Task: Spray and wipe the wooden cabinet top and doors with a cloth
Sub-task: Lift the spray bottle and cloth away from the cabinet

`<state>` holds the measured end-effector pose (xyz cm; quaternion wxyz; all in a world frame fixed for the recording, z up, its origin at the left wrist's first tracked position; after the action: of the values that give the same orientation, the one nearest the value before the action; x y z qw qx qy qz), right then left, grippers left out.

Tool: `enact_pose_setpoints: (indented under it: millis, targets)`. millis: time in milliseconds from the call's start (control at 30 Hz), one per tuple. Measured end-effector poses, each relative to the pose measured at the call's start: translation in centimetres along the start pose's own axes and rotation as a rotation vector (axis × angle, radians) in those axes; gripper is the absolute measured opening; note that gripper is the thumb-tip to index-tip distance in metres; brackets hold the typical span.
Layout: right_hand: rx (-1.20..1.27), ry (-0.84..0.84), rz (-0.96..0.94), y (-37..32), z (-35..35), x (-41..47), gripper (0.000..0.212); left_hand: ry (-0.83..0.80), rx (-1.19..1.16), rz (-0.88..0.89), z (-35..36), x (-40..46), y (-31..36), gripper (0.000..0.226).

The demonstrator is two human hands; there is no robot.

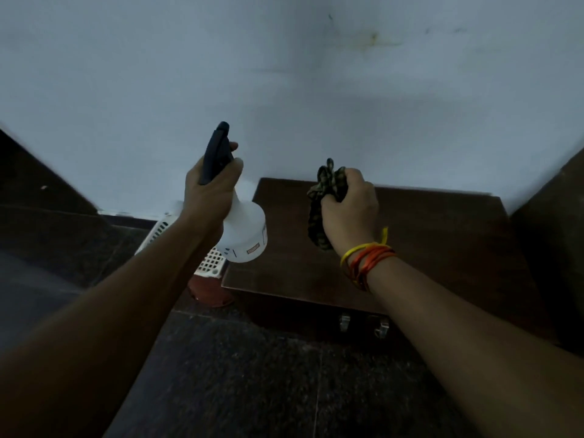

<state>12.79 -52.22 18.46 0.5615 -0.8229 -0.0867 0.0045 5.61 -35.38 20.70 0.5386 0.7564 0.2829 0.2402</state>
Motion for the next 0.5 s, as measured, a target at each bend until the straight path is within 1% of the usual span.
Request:
enact_pose_setpoints:
  millis: [67, 133, 333, 433, 500]
  targets:
    - [0.024, -0.032, 0.011, -1.3, 2.2, -0.4, 0.034, -0.012, -0.016, -0.011, -2.1, 1.0, 0.0, 0.024]
    - [0.037, -0.073, 0.026, -2.6, 6.0, -0.5, 0.036, 0.012, -0.033, -0.026, -4.7, 3.0, -1.1, 0.025]
    - [0.058, -0.117, 0.104, -3.6, 18.3, -0.3, 0.04, 0.072, -0.13, -0.09, -10.9, 9.5, -7.3, 0.028]
    - [0.045, -0.127, 0.168, -3.0, 23.9, -0.1, 0.036, 0.073, -0.139, -0.146, -13.4, 12.8, -10.6, 0.028]
    - [0.036, -0.121, 0.212, -2.3, 27.5, 0.0, 0.033, 0.07, -0.135, -0.19, -14.7, 14.7, -13.0, 0.022]
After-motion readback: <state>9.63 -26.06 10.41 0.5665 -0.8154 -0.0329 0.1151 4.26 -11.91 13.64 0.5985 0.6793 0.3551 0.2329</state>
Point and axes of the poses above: each hand's wrist, its own x-axis towards the middle knuckle, its own z-axis out of the palm, y = z × x, the point moved 1 cm from there along x, towards the middle knuckle, and after that the axes turned 9 degrees about x, right-handed, at the moved point
